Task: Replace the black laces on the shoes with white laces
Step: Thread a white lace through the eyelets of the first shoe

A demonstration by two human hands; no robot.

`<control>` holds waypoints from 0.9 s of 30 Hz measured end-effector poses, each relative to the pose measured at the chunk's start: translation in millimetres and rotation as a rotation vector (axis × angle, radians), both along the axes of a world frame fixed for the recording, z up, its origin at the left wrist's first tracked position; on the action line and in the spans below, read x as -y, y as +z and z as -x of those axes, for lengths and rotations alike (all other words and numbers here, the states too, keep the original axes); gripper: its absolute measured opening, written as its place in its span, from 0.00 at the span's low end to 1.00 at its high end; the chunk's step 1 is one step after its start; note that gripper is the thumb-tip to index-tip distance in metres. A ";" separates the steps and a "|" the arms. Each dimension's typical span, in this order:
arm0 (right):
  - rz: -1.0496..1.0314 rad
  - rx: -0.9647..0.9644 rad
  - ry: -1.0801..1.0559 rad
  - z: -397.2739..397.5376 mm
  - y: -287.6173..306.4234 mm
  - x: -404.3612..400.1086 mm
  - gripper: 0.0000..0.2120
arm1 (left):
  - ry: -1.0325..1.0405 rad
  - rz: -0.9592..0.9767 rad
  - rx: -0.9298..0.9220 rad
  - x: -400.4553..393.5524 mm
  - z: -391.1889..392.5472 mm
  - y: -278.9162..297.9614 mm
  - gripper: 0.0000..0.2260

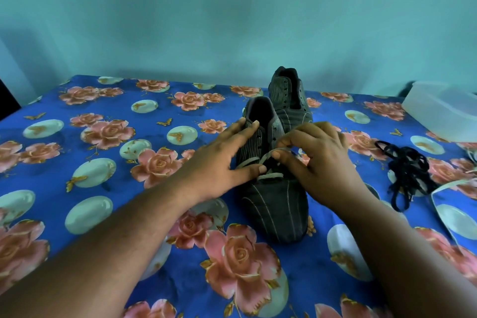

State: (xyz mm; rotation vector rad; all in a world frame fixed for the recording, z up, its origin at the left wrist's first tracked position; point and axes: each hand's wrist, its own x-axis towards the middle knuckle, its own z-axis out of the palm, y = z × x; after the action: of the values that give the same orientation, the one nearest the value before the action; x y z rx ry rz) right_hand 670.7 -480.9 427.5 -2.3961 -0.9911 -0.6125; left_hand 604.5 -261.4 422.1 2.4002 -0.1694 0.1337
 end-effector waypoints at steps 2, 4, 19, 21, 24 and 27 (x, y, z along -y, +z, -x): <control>-0.092 -0.068 0.110 -0.2 0.7 0.4 0.08 | 0.000 0.003 -0.004 -0.3 -0.3 -1.0 0.42; -0.302 -0.245 0.252 3.2 6.9 0.6 0.06 | 0.001 0.015 -0.003 -2.0 -0.3 -2.0 0.41; -0.127 -0.100 0.123 -3.2 -1.6 0.8 0.13 | 0.082 -0.055 0.327 0.1 -2.5 -4.4 0.34; -0.083 -0.071 0.139 -5.2 -2.4 0.0 0.12 | 0.100 -0.094 0.421 2.6 -2.7 -4.4 0.27; -0.240 -0.271 0.304 -4.5 -0.6 1.2 0.12 | 0.104 -0.068 0.484 6.4 -2.5 -4.4 0.20; -0.363 -0.478 0.386 -1.3 0.7 0.6 0.10 | 0.089 -0.053 0.463 8.1 -3.2 -5.5 0.16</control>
State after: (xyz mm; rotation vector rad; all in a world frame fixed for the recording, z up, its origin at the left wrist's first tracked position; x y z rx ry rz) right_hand 672.0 -481.5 428.1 -1.8369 -0.9865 -0.0591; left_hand 607.7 -269.4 416.6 2.3932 -0.2810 0.7353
